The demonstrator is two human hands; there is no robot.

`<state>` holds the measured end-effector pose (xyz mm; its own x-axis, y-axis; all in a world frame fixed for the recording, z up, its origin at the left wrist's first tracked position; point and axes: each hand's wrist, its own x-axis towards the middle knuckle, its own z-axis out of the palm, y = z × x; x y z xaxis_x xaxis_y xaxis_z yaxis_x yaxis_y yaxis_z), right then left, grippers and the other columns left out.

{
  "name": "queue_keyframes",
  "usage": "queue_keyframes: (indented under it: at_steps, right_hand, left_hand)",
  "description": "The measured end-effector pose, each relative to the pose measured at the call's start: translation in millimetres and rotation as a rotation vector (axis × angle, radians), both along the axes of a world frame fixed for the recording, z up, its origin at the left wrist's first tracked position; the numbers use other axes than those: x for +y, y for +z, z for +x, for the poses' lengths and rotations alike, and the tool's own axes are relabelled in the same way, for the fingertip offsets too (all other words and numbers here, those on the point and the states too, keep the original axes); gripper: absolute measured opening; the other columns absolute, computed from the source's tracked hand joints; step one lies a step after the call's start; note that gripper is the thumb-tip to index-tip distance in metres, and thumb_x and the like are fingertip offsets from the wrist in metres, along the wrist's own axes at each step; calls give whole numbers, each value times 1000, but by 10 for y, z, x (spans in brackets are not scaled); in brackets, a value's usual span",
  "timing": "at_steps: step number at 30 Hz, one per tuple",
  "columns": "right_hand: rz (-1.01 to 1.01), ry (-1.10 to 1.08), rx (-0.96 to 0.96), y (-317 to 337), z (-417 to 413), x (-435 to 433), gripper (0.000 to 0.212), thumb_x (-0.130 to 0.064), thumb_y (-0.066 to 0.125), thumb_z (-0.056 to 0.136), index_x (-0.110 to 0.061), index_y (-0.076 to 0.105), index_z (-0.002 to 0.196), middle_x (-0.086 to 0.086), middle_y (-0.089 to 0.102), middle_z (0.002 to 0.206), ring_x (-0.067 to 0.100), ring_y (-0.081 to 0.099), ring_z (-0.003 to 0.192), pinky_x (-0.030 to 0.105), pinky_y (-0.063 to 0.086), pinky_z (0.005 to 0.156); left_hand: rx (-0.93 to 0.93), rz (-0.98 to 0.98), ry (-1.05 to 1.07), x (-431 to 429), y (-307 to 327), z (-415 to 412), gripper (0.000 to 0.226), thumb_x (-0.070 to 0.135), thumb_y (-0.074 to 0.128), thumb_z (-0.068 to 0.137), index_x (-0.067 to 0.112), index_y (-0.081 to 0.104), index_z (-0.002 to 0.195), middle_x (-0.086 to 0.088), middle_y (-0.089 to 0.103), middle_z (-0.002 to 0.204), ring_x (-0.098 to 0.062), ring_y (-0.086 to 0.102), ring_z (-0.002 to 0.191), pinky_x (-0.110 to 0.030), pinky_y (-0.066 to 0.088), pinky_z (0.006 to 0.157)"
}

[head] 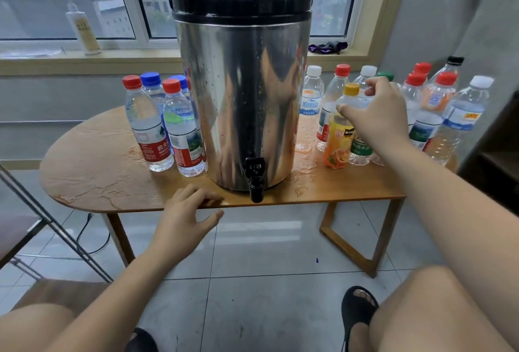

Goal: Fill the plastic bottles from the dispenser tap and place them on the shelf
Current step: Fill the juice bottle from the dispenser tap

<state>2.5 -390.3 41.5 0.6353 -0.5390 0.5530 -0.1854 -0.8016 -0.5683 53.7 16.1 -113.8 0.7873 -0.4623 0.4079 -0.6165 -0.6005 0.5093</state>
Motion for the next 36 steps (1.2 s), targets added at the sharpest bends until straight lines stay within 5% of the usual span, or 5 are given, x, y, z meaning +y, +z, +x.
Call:
queue_keyframes:
  at_steps: [6, 11, 28, 36]
  right_hand:
    - [-16, -37, 122, -29, 176, 1, 89, -66, 86, 76, -17, 57, 143, 8, 65, 135, 30, 62, 124, 52, 58, 99]
    - [-33, -55, 216, -112, 252, 41, 89, -77, 81, 71, -20, 60, 137, 5, 73, 123, 30, 69, 112, 51, 62, 89]
    - [104, 335, 209, -102, -850, 1016, 47, -65, 86, 76, -33, 66, 103, -20, 68, 96, -5, 62, 88, 12, 43, 68]
    - [192, 486, 357, -787, -977, 1389, 53, -74, 83, 72, -34, 70, 105, -16, 70, 99, 0, 62, 93, 34, 57, 82]
  left_hand:
    - [16, 0, 16, -2, -36, -22, 26, 42, 79, 94, 39, 73, 119, 24, 59, 116, -8, 54, 111, -39, 53, 95]
    - [33, 12, 14, 8, -30, -31, 29, 43, 78, 94, 39, 72, 122, 23, 59, 119, -8, 53, 115, -40, 52, 97]
    - [85, -36, -31, 42, 70, -104, 26, 40, 81, 93, 38, 73, 118, 25, 63, 118, -9, 60, 116, -40, 55, 98]
    - [106, -70, -59, -20, 135, -241, 23, 38, 81, 95, 35, 74, 117, 25, 66, 115, -6, 62, 115, -26, 52, 95]
